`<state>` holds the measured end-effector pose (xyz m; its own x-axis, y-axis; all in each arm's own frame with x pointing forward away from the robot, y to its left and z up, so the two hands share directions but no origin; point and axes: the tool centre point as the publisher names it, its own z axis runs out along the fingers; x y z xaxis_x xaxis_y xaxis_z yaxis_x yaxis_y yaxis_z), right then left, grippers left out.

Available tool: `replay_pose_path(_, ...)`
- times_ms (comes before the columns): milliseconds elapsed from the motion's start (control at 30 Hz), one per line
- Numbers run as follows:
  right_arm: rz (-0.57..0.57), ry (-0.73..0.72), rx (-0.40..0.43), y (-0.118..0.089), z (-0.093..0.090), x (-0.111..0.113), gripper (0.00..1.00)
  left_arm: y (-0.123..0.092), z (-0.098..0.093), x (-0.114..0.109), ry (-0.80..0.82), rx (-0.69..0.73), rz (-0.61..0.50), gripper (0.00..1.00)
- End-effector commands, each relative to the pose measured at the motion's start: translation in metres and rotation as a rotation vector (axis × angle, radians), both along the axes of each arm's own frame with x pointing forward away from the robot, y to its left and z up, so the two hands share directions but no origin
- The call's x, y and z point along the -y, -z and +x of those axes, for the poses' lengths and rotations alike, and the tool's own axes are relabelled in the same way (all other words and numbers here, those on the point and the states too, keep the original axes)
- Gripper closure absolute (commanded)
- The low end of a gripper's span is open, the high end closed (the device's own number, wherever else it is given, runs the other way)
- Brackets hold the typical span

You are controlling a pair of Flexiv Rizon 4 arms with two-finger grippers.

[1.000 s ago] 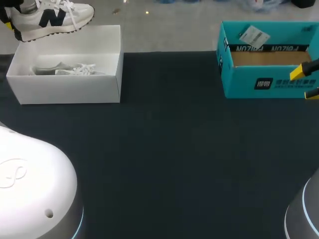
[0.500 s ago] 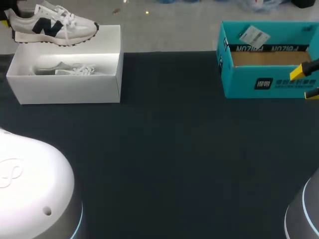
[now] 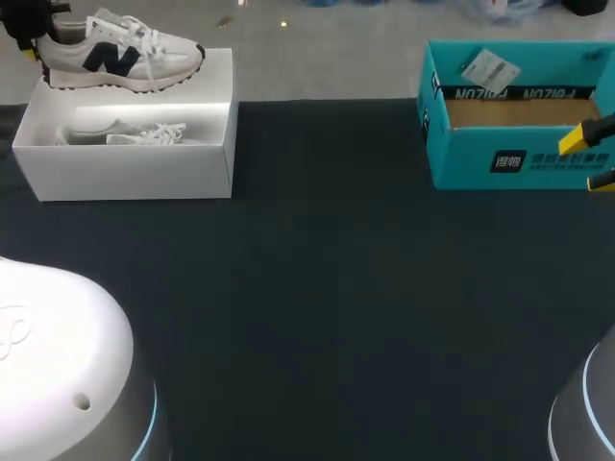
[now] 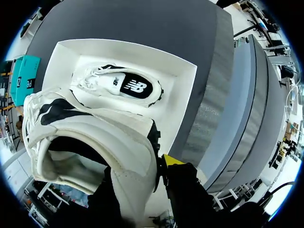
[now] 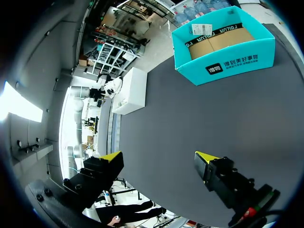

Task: Take the shoe out of the shoebox, open the shoe tongue, remove and reinsert the insole, then place the shoe into the shoebox

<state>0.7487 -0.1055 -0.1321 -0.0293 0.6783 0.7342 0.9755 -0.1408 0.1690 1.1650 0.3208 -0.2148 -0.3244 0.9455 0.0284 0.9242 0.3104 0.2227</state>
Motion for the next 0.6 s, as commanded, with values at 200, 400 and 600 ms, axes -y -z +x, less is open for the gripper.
replay_pose_path(200, -0.002, 0.001, -0.002, 0.000, 0.000, 0.000, 0.00, 0.024, 0.024, 0.005, 0.098, 0.002, -0.038, 1.00)
replay_pose_path(400, -0.002, 0.001, -0.002, 0.000, 0.000, 0.000, 0.00, 0.044, 0.038, 0.003, 0.111, 0.012, -0.024, 1.00)
replay_pose_path(600, -0.002, 0.001, -0.002, 0.000, 0.000, 0.000, 0.00, 0.061, 0.048, -0.004, 0.090, 0.013, -0.034, 1.00)
